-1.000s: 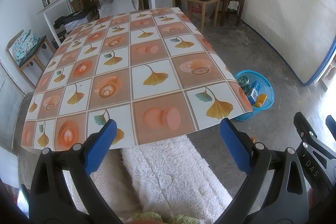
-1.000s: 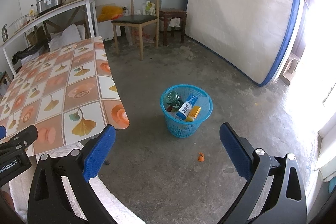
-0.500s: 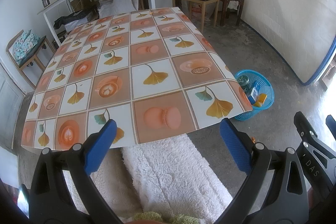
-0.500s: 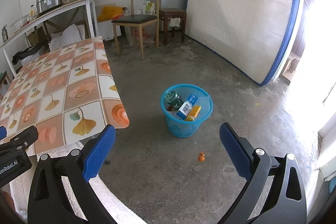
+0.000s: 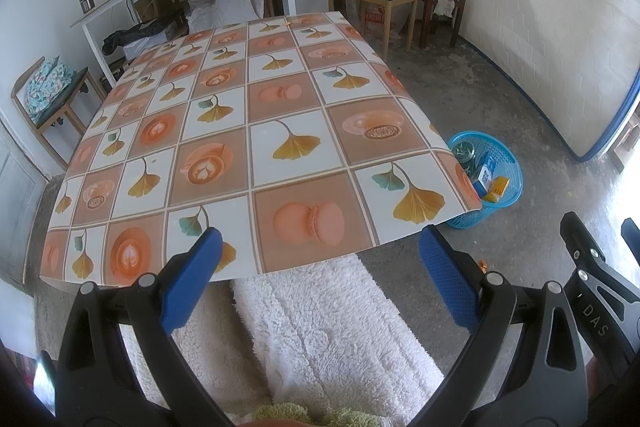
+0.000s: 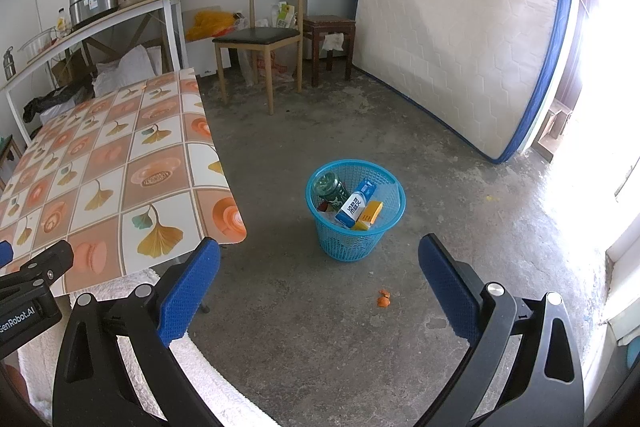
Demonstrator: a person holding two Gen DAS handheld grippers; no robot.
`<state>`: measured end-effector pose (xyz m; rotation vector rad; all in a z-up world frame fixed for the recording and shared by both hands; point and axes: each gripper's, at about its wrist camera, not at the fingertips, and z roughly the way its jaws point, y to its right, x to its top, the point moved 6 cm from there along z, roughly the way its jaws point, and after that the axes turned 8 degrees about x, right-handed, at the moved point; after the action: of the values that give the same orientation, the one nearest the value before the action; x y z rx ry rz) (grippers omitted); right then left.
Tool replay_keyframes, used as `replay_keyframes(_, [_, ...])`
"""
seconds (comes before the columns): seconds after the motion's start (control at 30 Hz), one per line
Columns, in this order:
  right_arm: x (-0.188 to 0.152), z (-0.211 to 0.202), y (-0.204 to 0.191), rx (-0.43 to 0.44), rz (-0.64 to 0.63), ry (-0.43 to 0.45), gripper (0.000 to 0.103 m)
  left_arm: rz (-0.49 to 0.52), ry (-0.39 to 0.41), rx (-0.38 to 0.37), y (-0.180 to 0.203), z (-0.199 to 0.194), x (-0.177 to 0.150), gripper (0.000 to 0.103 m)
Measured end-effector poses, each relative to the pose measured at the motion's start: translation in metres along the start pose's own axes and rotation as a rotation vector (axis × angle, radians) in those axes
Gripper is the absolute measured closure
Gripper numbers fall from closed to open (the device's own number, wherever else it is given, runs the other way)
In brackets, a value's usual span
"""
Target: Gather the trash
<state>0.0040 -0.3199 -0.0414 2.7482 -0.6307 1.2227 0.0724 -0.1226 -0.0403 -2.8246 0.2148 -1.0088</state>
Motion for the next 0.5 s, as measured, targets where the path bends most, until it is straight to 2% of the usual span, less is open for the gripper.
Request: replay_keyframes(0.5, [0.0006,-0.0003,0.0008,0.0,0.0,0.0,0.006,0.0,0.0,-0.001,-0.0012,0.0008,0.0002,0.008])
